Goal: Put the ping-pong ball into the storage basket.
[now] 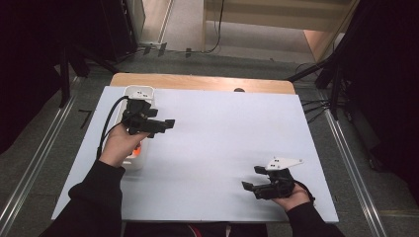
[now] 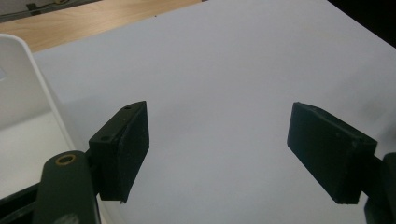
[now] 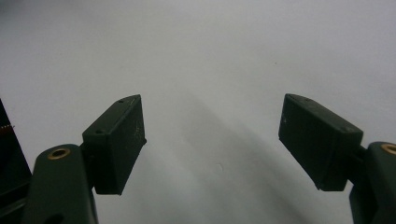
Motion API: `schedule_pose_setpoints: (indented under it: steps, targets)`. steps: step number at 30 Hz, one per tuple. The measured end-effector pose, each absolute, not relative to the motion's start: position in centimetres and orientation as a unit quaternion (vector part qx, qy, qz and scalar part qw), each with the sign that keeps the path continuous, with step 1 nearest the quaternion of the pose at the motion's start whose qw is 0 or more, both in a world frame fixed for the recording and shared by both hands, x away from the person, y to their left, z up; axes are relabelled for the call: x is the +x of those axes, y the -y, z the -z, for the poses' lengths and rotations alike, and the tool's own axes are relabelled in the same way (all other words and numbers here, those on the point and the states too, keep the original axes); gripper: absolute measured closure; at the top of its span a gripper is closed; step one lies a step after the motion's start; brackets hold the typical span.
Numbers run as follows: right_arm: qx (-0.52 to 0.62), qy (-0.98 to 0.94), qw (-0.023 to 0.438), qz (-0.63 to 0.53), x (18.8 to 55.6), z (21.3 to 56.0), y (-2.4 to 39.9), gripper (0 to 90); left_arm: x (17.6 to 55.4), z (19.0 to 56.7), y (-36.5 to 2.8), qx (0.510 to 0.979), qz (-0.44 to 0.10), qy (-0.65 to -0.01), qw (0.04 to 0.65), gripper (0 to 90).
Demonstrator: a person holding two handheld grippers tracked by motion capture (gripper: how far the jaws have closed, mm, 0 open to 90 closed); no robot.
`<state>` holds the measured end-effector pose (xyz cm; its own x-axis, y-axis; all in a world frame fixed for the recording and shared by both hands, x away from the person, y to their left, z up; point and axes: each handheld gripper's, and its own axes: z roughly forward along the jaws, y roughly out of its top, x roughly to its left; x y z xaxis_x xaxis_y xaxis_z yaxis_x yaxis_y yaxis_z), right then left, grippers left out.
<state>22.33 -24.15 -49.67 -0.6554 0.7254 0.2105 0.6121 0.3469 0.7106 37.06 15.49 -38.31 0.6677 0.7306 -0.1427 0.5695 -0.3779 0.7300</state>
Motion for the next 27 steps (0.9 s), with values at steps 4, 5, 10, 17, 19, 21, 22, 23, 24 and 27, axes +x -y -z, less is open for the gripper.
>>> schedule_pose_setpoints:
  steps: [4, 5, 10, 17, 19, 21, 22, 23, 24, 27]
  targets:
    - [0.409, -0.817, 0.072, -0.4, 22.3, 49.6, 24.1, 21.5, 36.8, 38.6, -15.1, 0.826, -0.1, -0.39, 0.394, 21.5]
    - [0.409, -0.818, 0.071, -0.399, 22.3, 49.6, 24.1, 21.5, 36.8, 38.7, -15.1, 0.826, -0.099, -0.39, 0.395, 21.4]
    - [0.408, -0.818, 0.073, -0.399, 22.3, 49.7, 24.1, 21.5, 36.5, 38.9, -14.8, 0.827, -0.092, -0.383, 0.401, 21.5]
    - [0.412, -0.816, 0.072, -0.4, 22.3, 49.6, 24.2, 21.5, 35.8, 39.1, -14.6, 0.829, -0.089, -0.369, 0.41, 21.5]
    - [0.412, -0.816, 0.074, -0.4, 22.3, 49.7, 24.2, 21.5, 35.6, 39.1, -14.5, 0.831, -0.086, -0.364, 0.412, 21.5]
    - [0.412, -0.816, 0.072, -0.4, 22.3, 49.7, 24.3, 21.5, 35.5, 39.0, -14.6, 0.83, -0.074, -0.362, 0.418, 21.5]
    - [0.412, -0.816, 0.072, -0.4, 22.3, 49.6, 24.3, 21.5, 35.4, 39.1, -14.6, 0.828, -0.073, -0.364, 0.421, 21.4]
    - [0.412, -0.816, 0.072, -0.4, 22.3, 49.6, 24.3, 21.5, 35.4, 39.1, -14.7, 0.828, -0.075, -0.363, 0.42, 21.5]
    - [0.411, -0.816, 0.073, -0.4, 22.3, 49.6, 24.3, 21.5, 35.3, 39.2, -14.7, 0.829, -0.078, -0.362, 0.419, 21.4]
    - [0.412, -0.815, 0.073, -0.4, 22.3, 49.7, 24.2, 21.5, 34.9, 39.4, -14.7, 0.83, -0.077, -0.359, 0.419, 21.5]
